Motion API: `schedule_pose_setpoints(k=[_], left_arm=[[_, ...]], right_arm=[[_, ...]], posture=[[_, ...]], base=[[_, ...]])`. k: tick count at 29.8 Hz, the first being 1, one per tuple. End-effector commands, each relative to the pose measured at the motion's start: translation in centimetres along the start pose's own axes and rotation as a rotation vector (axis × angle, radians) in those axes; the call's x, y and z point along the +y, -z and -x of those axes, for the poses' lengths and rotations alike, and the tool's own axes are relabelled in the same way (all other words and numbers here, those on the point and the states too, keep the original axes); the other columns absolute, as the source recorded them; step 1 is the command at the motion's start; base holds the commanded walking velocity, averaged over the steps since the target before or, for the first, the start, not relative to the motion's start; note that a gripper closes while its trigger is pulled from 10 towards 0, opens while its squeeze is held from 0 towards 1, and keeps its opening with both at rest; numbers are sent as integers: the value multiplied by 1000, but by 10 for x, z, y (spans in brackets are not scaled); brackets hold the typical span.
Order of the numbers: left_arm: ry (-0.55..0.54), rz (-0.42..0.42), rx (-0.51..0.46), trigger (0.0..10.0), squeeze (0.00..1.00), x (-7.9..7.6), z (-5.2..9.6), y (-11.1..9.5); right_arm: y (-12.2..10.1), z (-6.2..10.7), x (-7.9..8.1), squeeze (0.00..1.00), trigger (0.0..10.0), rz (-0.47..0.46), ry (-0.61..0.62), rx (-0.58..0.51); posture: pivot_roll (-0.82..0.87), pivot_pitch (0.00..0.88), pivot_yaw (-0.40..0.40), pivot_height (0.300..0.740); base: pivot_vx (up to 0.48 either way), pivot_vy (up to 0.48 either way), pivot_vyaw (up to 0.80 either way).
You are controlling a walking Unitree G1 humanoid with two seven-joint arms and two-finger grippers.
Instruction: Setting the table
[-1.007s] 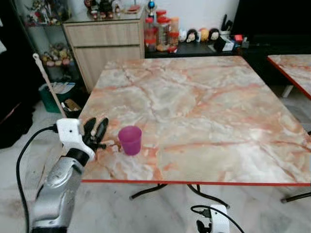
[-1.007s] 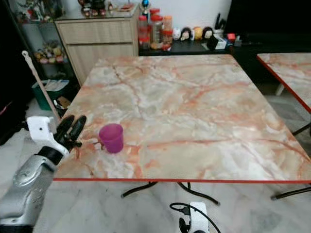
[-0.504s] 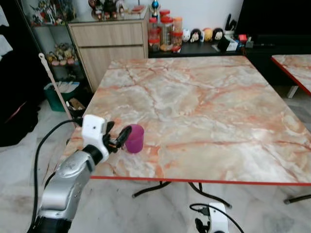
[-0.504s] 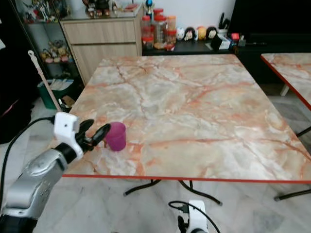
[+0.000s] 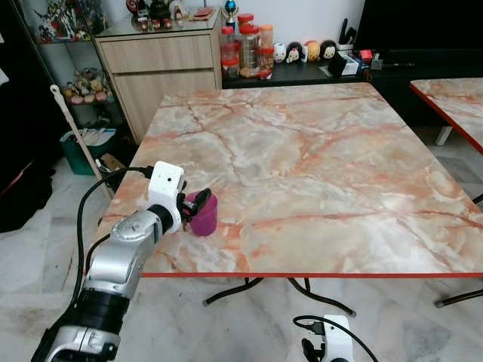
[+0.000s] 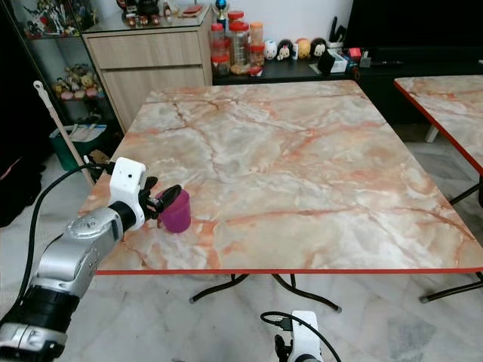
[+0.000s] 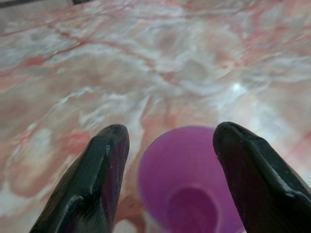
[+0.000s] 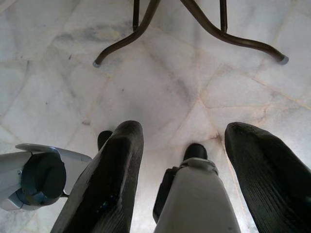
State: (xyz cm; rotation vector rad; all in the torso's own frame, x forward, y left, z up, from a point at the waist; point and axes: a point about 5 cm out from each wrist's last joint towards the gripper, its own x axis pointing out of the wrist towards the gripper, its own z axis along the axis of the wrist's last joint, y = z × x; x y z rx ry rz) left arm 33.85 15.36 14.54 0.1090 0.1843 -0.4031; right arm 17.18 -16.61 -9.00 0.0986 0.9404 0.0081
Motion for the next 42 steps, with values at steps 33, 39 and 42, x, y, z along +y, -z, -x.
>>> schedule_pose_setpoints(k=[33,39,42], left_arm=[[1,-25,-3,10000,0,10,-28,-23],[-5,-58,-16,10000,0,15,-31,-33],[7,-101,40,10000,0,18,-34,-29]], right_arm=[[0,0,2,0,10000,-30,-1,-6],[1,0,3,0,10000,-32,-1,-3],[2,0,3,0,10000,-32,-2,-1]], posture=[[14,0,80,709],[14,0,83,709],[12,0,86,709]], base=[[0,0,0],[0,0,0],[0,0,0]])
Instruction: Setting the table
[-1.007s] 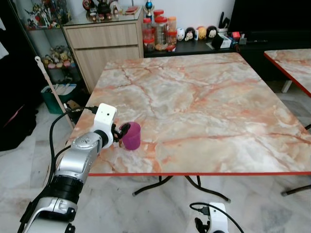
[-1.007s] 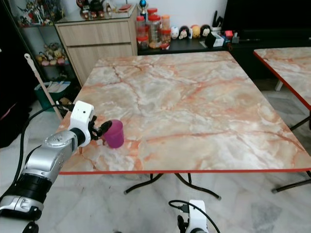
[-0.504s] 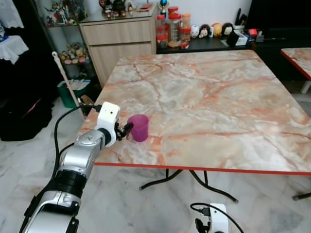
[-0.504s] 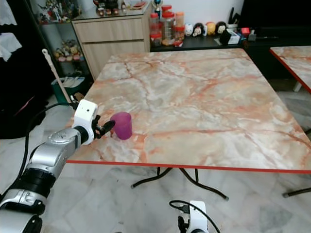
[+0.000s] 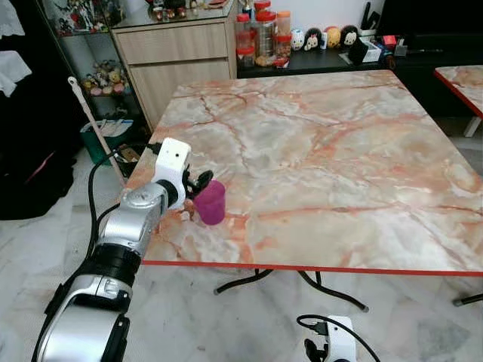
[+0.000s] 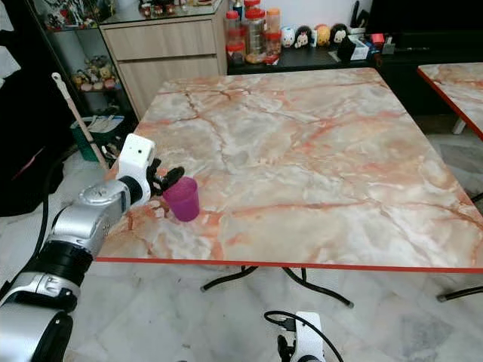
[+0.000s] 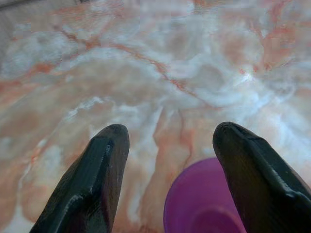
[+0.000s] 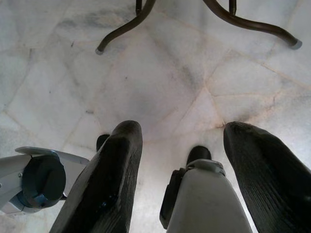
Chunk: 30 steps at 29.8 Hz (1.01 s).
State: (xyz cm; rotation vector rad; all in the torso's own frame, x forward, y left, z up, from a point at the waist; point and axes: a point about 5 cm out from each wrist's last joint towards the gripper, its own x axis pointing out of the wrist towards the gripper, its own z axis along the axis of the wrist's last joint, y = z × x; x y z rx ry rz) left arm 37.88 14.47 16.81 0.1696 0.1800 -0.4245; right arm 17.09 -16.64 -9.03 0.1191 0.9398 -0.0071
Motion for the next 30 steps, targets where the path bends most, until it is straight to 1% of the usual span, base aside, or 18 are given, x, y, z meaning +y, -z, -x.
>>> schedule_pose_setpoints(k=[1,4,6,9,10,11,14,17,21,26,30], left_arm=[[-9,-40,33,10000,0,8,1,2],[0,-61,75,10000,0,11,0,7],[1,-64,81,10000,0,12,0,8],[6,-66,80,10000,0,15,2,9],[1,-65,76,10000,0,20,5,7],[-1,-65,74,10000,0,22,5,6],[3,-61,68,10000,0,23,7,6],[20,-57,54,10000,0,22,7,4],[57,-45,3,10000,0,18,7,-5],[79,-60,8,10000,0,13,6,-5],[92,-63,26,10000,0,10,4,0]], right_arm=[[2,0,3,0,10000,-8,-7,0],[1,0,3,0,10000,-12,-5,-3],[1,0,3,0,10000,-14,-5,-5],[1,0,2,0,10000,-15,-3,-5],[1,0,1,0,10000,-17,-1,-5],[1,0,0,0,10000,-17,0,-5],[1,0,0,0,10000,-18,1,-5],[0,0,1,0,10000,-18,-1,-6],[-1,0,2,0,10000,-17,-5,-9],[-2,-1,3,0,10000,-14,-7,-9],[-2,0,2,0,10000,-17,-5,-10]], posture=[[12,0,86,709],[4,0,89,709],[4,0,89,709],[1,0,90,709],[3,0,89,709],[3,0,89,709],[7,0,87,709],[8,0,86,709],[12,0,84,709],[10,0,85,709],[5,0,87,709]], base=[[0,0,0],[0,0,0],[0,0,0],[0,0,0],[0,0,0],[0,0,0],[0,0,0],[0,0,0],[0,0,0],[0,0,0],[0,0,0]])
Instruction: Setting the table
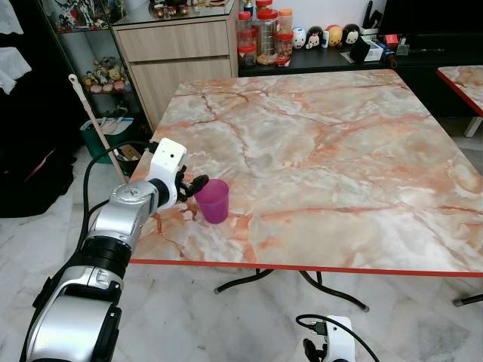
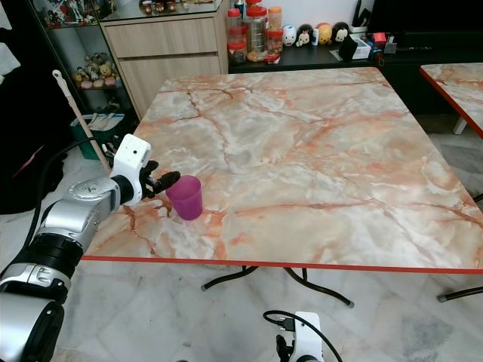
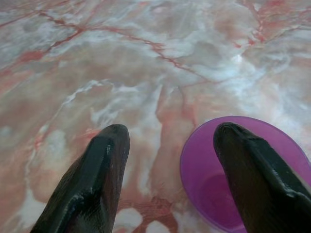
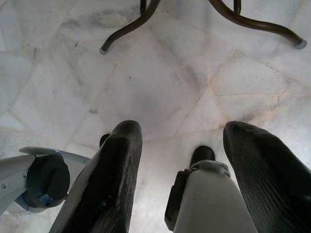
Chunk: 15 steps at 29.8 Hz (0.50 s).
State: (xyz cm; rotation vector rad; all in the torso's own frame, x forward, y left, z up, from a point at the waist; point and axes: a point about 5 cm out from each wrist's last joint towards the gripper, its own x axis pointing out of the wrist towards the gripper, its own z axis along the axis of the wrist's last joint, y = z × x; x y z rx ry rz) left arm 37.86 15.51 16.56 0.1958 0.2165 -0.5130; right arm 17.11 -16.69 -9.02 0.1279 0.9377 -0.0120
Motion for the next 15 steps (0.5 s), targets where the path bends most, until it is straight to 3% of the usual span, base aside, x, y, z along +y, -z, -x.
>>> schedule_pose_setpoints(k=[1,15], left_arm=[[5,-37,-1,10000,0,1,0,-4],[60,-60,76,10000,0,-9,-2,13]], right_arm=[[-1,0,2,0,10000,-8,-4,-7],[-2,-1,3,0,10000,-11,-3,-8]], posture=[[5,0,87,709],[5,0,87,709]], base=[[0,0,0],[0,0,0]])
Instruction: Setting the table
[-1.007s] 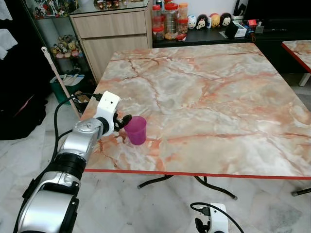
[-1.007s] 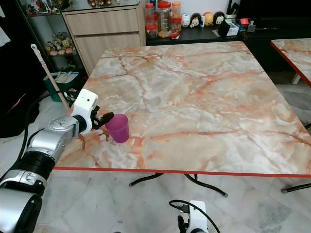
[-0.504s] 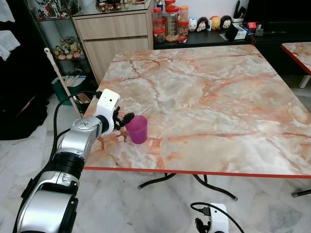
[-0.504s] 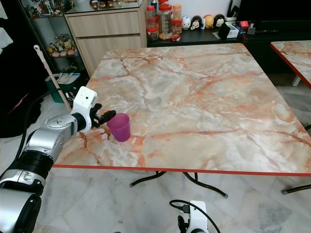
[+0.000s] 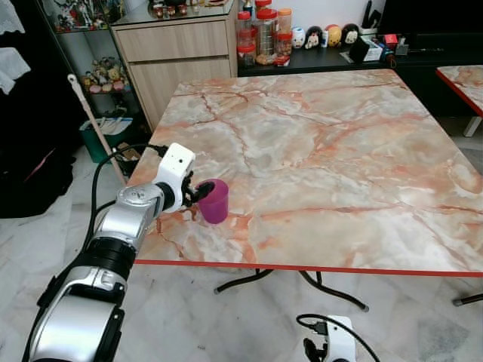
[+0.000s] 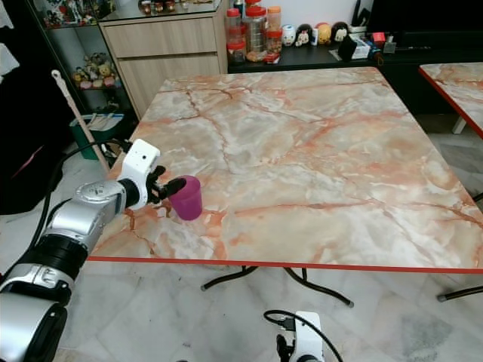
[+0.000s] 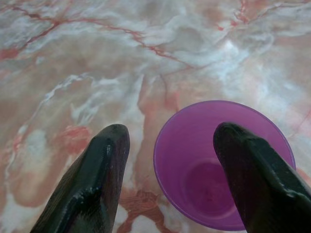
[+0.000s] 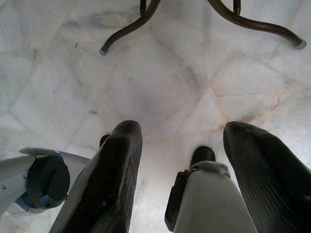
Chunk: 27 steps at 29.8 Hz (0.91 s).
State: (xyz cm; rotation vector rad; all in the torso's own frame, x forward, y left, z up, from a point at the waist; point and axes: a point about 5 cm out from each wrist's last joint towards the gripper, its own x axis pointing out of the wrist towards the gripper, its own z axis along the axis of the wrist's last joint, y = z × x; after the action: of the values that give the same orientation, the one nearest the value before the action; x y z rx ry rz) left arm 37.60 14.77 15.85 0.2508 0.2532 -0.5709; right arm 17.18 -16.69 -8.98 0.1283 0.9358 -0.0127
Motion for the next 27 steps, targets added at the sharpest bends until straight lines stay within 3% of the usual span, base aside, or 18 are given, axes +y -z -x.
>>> schedule_pose_setpoints(k=[1,17,20,21,22,23,25,26,27], left_arm=[[6,-10,34,10000,0,-2,1,8],[40,0,87,10000,0,-7,-2,18],[40,6,92,9569,0,-8,-2,19],[36,8,91,2706,0,-8,-2,18],[33,8,90,2706,0,-8,-2,18],[32,8,88,1451,0,-8,-2,18],[31,8,85,941,0,-8,-3,17],[32,8,83,0,0,-8,-3,16],[33,8,83,0,0,-8,-3,16]], right_arm=[[-2,-1,3,0,10000,-9,-4,-6],[-3,-1,3,0,10000,-8,-5,-10],[-3,-1,4,0,10000,-6,-6,-10],[-3,-1,4,0,10000,-4,-8,-12],[-3,-1,4,0,10000,-4,-8,-12],[-4,-1,4,0,10000,-2,-9,-12],[-4,-1,4,0,10000,-1,-9,-12],[-4,-1,4,0,10000,0,-9,-12],[-4,-1,5,0,10000,0,-10,-12]], posture=[[6,0,86,709],[2,0,89,709],[2,0,89,709],[2,0,88,709],[2,0,88,709],[3,0,87,709],[3,0,87,709],[4,0,87,709],[3,0,87,709]], base=[[0,0,0],[0,0,0],[0,0,0],[0,0,0],[0,0,0],[0,0,0],[0,0,0],[0,0,0],[0,0,0]])
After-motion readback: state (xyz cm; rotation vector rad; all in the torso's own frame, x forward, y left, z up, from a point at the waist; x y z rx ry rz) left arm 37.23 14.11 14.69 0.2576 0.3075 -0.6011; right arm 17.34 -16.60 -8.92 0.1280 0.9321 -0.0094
